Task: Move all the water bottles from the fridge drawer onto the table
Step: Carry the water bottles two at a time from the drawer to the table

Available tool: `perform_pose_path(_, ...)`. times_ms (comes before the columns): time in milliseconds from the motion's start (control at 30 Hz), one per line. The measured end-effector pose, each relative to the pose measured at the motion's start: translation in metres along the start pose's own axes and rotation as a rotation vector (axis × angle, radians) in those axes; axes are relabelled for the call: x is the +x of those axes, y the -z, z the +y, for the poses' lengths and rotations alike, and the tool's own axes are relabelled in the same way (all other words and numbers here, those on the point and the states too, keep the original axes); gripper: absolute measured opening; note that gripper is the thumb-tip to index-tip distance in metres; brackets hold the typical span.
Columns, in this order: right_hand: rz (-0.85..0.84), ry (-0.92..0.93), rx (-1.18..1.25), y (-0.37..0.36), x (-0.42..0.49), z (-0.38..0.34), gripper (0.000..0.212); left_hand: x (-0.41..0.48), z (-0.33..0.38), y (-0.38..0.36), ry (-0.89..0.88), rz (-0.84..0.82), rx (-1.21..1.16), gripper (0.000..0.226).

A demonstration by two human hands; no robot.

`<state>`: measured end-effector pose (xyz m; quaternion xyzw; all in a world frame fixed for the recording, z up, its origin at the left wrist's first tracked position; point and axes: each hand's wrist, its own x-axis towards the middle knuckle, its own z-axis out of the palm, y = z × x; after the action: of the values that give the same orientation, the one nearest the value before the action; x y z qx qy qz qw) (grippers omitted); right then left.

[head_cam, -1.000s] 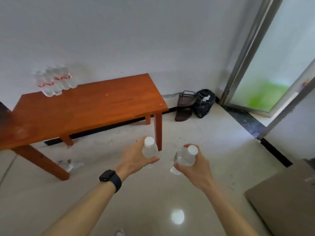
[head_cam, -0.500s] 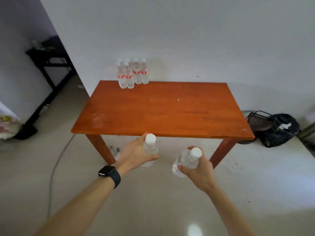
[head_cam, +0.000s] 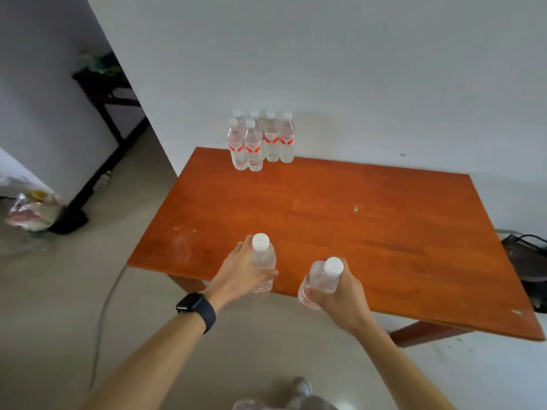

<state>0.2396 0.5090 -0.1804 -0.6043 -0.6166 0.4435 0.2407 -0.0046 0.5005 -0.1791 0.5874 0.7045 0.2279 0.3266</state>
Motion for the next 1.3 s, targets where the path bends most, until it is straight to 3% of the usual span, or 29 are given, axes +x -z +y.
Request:
perform_pose_path(333, -0.132, -0.006, -0.066, -0.039, 0.161, -0.037, 0.053, 0.14, -0.032, 0.041, 0.061, -0.137, -0.054, 0.075)
perform_pose_path(567, -0.087, -0.142, -0.057, -0.081, 0.24, -0.055, 0.07, 0.244, -0.056, 0.081, -0.077, -0.278, 0.064, 0.064)
perform_pose_path(633, -0.067, -0.152, -0.06, -0.086, 0.258, -0.063, 0.065, 0.276, -0.056, 0.093, -0.134, -0.276, 0.087, 0.064)
perform_pose_path(800, 0.002, -0.167, -0.101, -0.092, 0.299, -0.074, 0.059, 0.337, -0.043, 0.115, -0.234, -0.197, 0.091, 0.069)
perform_pose_path(967, 0.092, -0.146, -0.163, -0.089, 0.357, -0.08, 0.071, 0.394, -0.032, 0.122, -0.428, 0.03, 0.428, 0.051)
perform_pose_path(1067, 0.115, -0.116, -0.165, -0.086, 0.392, -0.088, 0.071, 0.423, -0.027, 0.122, -0.513, 0.1, 0.566, 0.055)
perform_pose_path(1300, 0.142, -0.051, -0.176, -0.078, 0.475, -0.111, 0.072, 0.475, -0.019, 0.125, -0.501, 0.207, 0.684, 0.063)
